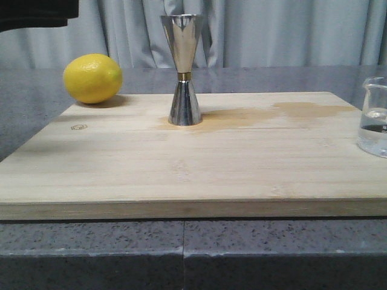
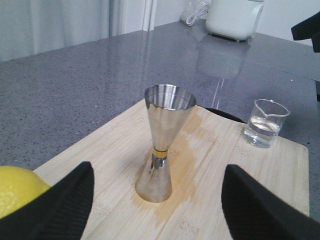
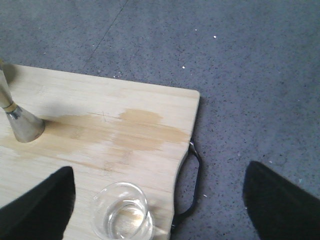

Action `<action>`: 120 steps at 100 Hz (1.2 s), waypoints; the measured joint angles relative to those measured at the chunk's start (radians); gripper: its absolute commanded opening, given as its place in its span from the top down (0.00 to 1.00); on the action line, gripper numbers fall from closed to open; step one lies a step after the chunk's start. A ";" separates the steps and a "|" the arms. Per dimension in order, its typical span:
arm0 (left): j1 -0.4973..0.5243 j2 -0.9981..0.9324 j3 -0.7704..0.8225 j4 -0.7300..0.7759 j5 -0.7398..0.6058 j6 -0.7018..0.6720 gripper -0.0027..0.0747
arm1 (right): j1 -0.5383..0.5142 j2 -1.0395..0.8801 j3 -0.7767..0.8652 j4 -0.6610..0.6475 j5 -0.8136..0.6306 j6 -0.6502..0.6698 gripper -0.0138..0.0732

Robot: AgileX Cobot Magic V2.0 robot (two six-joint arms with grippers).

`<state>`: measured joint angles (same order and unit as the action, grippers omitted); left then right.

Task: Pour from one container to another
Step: 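Move the left gripper to the steel jigger and close around its waist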

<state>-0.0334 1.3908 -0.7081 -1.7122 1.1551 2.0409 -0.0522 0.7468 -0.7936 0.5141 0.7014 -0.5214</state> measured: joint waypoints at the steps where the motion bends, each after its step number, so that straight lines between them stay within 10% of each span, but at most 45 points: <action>1: 0.000 0.004 0.000 -0.002 -0.001 0.004 0.33 | 0.000 0.000 0.000 0.000 0.000 0.000 0.13; 120: -0.329 0.481 -0.328 -0.060 0.001 0.165 0.33 | 0.000 0.000 0.000 0.004 -0.012 -0.002 0.13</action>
<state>-0.3628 1.8716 -1.0359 -1.7723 1.1556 2.2061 -0.0522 0.7468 -0.7936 0.5179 0.6893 -0.5239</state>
